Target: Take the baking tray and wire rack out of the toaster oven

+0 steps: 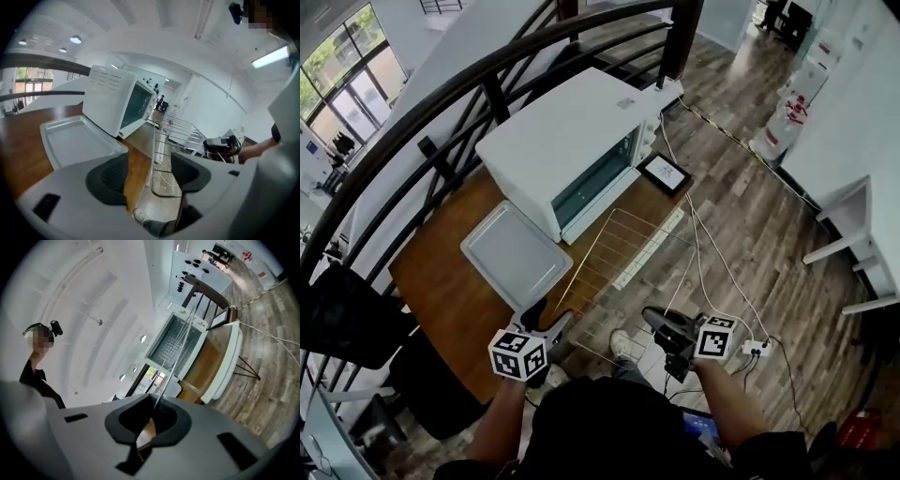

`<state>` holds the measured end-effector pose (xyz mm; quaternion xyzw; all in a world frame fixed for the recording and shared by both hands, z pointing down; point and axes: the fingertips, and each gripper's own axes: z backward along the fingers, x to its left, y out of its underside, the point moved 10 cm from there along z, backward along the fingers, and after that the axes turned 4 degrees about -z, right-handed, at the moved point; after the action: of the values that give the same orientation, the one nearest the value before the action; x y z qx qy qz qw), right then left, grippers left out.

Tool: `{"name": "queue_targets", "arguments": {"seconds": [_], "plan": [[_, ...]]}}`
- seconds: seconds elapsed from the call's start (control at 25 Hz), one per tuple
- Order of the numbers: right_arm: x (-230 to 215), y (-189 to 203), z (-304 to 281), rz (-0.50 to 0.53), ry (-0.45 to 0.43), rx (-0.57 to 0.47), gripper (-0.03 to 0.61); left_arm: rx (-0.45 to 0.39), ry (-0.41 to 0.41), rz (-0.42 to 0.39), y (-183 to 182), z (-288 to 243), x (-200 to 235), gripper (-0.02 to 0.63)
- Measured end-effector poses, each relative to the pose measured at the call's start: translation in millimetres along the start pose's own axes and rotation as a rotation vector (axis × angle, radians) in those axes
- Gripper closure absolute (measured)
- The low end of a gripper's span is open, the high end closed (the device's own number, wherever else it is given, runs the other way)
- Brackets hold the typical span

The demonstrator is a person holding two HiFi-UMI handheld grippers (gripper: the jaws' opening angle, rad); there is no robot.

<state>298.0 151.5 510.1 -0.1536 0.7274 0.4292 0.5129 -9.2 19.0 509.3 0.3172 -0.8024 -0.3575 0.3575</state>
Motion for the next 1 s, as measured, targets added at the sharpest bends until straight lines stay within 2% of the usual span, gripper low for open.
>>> {"name": "queue_targets", "arguments": {"seconds": [0.16, 0.24, 0.48, 0.64, 0.8, 1.0], "plan": [[26.8, 30.4, -10.9, 0.013, -0.003, 0.009, 0.581, 0.022, 0.140, 0.156, 19.7, 21.4, 19.2, 0.325], [33.7, 41.8, -13.5, 0.022, -0.001, 0.018, 0.581, 0.030, 0.194, 0.203, 29.6, 33.6, 23.5, 0.325], [43.8, 82.3, -47.7, 0.040, 0.000, 0.118, 0.581, 0.073, 0.218, 0.202, 63.5, 74.7, 37.4, 0.327], [50.0, 101.6, -95.9, 0.056, -0.042, 0.227, 0.581, 0.075, 0.171, 0.232, 83.3, 107.8, 50.7, 0.327], [62.1, 111.9, -146.8, 0.087, -0.090, 0.330, 0.581, 0.024, 0.082, 0.308, 98.9, 149.8, 73.1, 0.330], [77.4, 125.8, -208.0, 0.133, -0.153, 0.456, 0.580, -0.037, -0.034, 0.346, 117.1, 198.4, 96.3, 0.330]]}}
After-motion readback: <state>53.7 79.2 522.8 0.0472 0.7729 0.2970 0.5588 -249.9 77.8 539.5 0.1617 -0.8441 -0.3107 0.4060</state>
